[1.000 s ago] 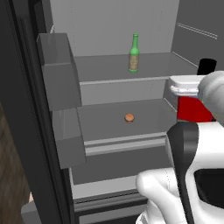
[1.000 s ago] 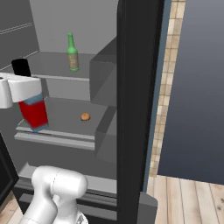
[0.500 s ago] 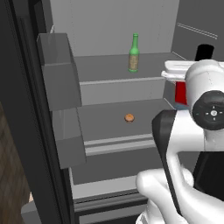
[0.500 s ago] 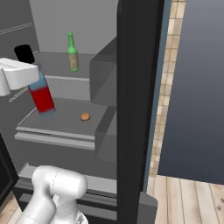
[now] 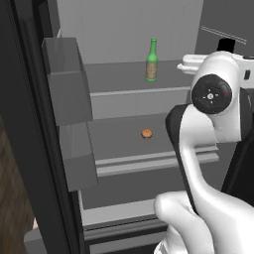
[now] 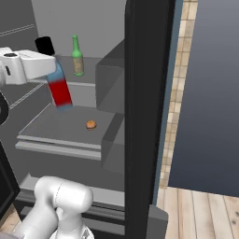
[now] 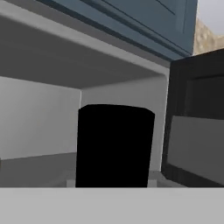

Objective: Place the beer and liquor on the top shelf of the fridge to keep them out of children's reach, and place the tangerine on lower shelves for easy access.

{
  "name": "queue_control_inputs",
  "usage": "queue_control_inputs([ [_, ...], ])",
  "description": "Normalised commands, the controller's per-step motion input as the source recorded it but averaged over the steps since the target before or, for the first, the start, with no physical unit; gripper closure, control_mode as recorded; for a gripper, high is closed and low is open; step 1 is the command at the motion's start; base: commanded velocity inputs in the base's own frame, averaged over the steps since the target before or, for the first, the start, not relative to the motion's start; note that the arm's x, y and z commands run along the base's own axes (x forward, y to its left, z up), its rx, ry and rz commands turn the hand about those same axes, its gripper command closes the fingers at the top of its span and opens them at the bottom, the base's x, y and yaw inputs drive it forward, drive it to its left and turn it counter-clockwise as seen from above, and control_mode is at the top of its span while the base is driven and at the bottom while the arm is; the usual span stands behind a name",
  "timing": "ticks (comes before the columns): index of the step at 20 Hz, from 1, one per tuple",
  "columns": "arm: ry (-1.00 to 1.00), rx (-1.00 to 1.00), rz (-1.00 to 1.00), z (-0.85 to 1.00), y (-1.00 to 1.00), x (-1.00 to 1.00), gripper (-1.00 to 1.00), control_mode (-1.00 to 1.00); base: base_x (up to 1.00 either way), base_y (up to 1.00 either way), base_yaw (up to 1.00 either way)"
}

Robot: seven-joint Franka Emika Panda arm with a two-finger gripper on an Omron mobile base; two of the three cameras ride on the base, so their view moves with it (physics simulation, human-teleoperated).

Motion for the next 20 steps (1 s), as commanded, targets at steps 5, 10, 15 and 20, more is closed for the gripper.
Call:
queue_control_inputs([
  [5, -0.02, 0.02, 0.0, 0.0, -0.2, 0.52, 1.0, -1.0, 0.0, 0.0, 0.0],
  [10, -0.09, 0.11, 0.0, 0.0, -0.26, 0.52, 1.0, -1.0, 0.0, 0.0, 0.0],
  [15, -0.09, 0.13, 0.03, 0.0, -0.27, 0.51, 1.0, -1.0, 0.0, 0.0, 0.0],
  [20, -0.04, 0.1, 0.04, 0.01, -0.19, 0.46, 1.0, -1.0, 0.0, 0.0, 0.0],
])
